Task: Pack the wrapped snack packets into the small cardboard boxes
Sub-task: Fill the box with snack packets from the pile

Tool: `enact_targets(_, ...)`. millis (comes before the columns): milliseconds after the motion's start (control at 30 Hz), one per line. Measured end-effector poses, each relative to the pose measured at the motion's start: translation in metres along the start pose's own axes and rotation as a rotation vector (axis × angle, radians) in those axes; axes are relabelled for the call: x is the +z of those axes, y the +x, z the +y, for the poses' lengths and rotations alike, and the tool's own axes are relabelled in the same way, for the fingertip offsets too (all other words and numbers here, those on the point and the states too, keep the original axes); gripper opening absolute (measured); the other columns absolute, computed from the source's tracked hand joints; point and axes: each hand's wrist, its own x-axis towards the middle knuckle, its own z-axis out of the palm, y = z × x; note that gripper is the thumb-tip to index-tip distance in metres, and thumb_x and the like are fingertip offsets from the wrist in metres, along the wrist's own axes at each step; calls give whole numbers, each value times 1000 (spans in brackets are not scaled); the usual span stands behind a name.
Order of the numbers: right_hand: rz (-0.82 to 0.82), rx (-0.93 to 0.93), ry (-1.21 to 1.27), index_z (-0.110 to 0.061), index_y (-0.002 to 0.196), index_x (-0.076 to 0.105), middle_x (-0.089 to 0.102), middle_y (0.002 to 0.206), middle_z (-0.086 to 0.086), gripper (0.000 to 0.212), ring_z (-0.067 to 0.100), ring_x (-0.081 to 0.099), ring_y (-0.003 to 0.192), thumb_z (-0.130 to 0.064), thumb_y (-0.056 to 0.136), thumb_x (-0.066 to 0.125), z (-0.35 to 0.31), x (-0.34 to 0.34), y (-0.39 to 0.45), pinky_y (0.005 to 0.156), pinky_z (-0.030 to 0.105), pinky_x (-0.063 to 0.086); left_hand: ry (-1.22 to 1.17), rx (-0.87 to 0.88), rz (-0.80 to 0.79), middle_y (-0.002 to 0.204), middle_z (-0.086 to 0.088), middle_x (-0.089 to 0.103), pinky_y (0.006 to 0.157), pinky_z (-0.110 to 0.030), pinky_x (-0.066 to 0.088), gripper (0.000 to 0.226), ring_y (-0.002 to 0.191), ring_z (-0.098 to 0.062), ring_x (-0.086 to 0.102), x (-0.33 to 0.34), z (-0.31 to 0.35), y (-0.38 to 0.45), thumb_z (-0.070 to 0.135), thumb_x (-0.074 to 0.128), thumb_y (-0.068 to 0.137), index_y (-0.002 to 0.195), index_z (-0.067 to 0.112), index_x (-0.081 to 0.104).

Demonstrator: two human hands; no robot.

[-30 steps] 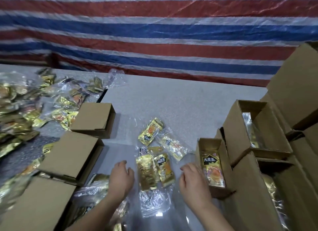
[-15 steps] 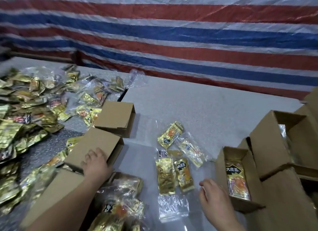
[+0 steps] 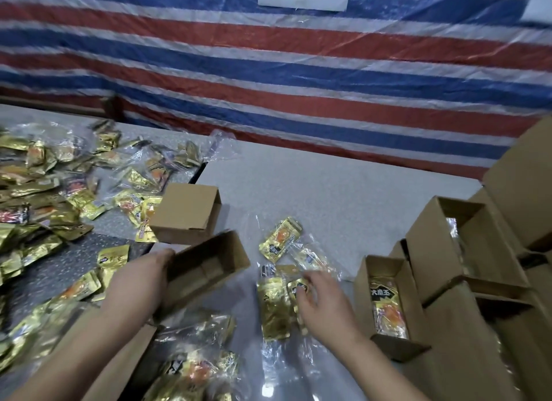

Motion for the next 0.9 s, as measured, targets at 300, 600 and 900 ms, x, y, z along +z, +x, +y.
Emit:
enact_targets(300, -350, -177, -477, -24, 112, 62, 65, 118, 2, 32, 25, 58, 113, -24, 81, 52, -40, -63, -8, 93, 32, 45, -418, 491, -173, 111, 2, 71, 88, -33, 47, 21, 104, -21, 62, -6, 118, -65, 28, 51, 99, 113, 28, 68)
enact_targets(600, -511, 179, -544, -22, 104, 58, 63, 112, -1, 26, 23, 58, 109, -32, 83, 45, 69, -28, -149, 87, 30, 45, -392, 638, -507, 115, 0, 68, 86, -24, 41, 23, 109, -19, 58, 108, 161, -148, 34, 48, 99, 112, 24, 65)
enact_targets(900, -432, 174, -549, -22, 104, 58, 62, 112, -2, 28, 21, 56, 109, -36, 86, 43, 81, -25, -183, 89, 31, 42, -507, 504, -518, 102, 6, 68, 86, -31, 49, 38, 95, -13, 61, 130, 170, -159, 56, 42, 96, 104, 25, 64)
